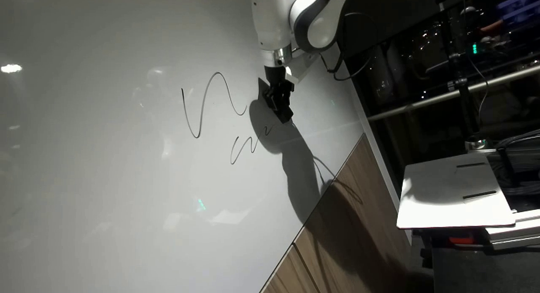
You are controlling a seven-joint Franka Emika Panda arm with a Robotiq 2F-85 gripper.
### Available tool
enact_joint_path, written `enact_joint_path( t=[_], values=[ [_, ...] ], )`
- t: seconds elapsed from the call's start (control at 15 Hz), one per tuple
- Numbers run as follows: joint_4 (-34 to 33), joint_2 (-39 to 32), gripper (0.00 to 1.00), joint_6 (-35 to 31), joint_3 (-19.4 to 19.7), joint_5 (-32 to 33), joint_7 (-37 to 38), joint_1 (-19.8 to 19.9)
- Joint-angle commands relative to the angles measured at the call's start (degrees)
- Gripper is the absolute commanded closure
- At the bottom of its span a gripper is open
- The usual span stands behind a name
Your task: Use the duster to erase the writings on the board
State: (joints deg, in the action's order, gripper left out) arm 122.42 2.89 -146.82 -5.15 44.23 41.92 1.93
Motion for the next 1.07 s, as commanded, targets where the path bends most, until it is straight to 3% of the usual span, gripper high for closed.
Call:
enact_joint_path(
  t=[0.0,0.27,0.73,1.0],
  values=[
    [1.3,-4.5,0.7,-6.0,-0.3,8.8,7.8,-0.2],
    [0.1,-7.4,0.7,-6.6,-0.5,14.4,13.0,-1.5],
    [-0.8,-2.8,0.7,-4.1,-6.6,8.6,12.8,-7.1],
    [-4.6,-3.0,0.7,-4.2,-9.6,7.3,12.7,-10.0]
  ],
)
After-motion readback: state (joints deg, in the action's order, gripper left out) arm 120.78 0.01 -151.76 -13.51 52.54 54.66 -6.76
